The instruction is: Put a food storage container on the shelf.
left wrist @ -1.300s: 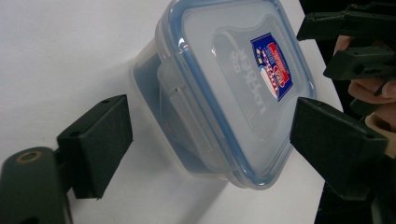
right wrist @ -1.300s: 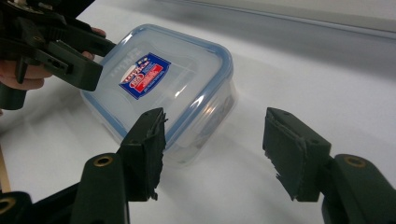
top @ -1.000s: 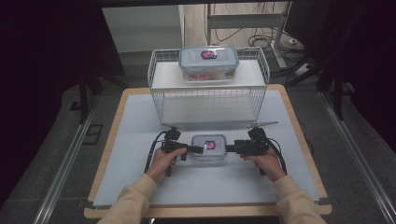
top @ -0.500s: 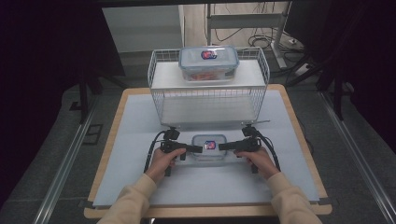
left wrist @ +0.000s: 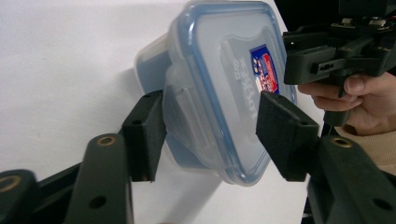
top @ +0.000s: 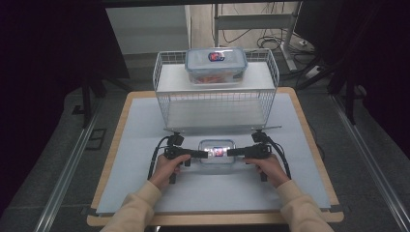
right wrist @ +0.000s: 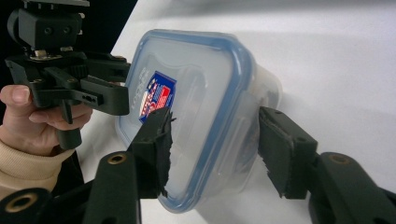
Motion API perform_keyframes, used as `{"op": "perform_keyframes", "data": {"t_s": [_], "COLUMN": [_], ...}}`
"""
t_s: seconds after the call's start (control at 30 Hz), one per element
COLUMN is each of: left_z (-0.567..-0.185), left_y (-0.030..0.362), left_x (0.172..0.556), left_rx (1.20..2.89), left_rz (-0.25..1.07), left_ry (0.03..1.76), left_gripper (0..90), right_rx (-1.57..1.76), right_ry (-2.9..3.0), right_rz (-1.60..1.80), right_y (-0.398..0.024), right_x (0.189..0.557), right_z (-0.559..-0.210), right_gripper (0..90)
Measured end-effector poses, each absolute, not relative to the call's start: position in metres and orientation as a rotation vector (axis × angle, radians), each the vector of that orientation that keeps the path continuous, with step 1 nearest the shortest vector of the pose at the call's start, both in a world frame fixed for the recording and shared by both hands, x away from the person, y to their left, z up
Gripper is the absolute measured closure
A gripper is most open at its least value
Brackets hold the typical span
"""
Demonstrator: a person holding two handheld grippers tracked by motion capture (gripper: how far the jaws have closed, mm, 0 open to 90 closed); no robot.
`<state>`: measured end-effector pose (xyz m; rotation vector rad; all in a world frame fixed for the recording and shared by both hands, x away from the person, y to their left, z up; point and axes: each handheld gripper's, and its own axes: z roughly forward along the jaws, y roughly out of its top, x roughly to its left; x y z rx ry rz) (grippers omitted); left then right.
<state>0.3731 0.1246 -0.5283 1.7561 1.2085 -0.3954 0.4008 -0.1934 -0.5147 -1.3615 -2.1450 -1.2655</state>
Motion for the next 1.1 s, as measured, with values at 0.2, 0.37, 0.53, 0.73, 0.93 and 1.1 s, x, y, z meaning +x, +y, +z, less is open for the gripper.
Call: {"op": "perform_keyframes", "data": {"t_s": [0.2,0.37,0.53,0.73,0.93,1.1], "left_z": [-0.524,-0.521,-0.520,-0.518,-0.515,-0.501], "left_y": [0.122,0.119,0.119,0.117,0.119,0.120], "left_x": [0.360,0.350,0.346,0.342,0.341,0.338], "left_rx": [1.769,1.789,1.788,1.791,1.790,1.775], "left_rz": [-0.311,-0.243,-0.216,-0.195,-0.184,-0.147], "left_ry": [1.191,1.175,1.169,1.168,1.164,1.135], "left_gripper": [47.3,48.3,49.0,49.3,49.3,49.7], "right_rx": [-1.360,-1.343,-1.340,-1.341,-1.342,-1.320], "right_ry": [-2.184,-2.213,-2.217,-2.205,-2.209,-2.212], "right_rz": [-1.308,-1.335,-1.356,-1.379,-1.391,-1.442], "right_y": [-0.193,-0.194,-0.193,-0.194,-0.193,-0.193], "right_x": [0.390,0.382,0.379,0.375,0.373,0.370], "right_z": [-0.510,-0.508,-0.508,-0.508,-0.506,-0.495], "right_gripper": [48.8,49.7,50.0,50.6,50.9,51.1]}}
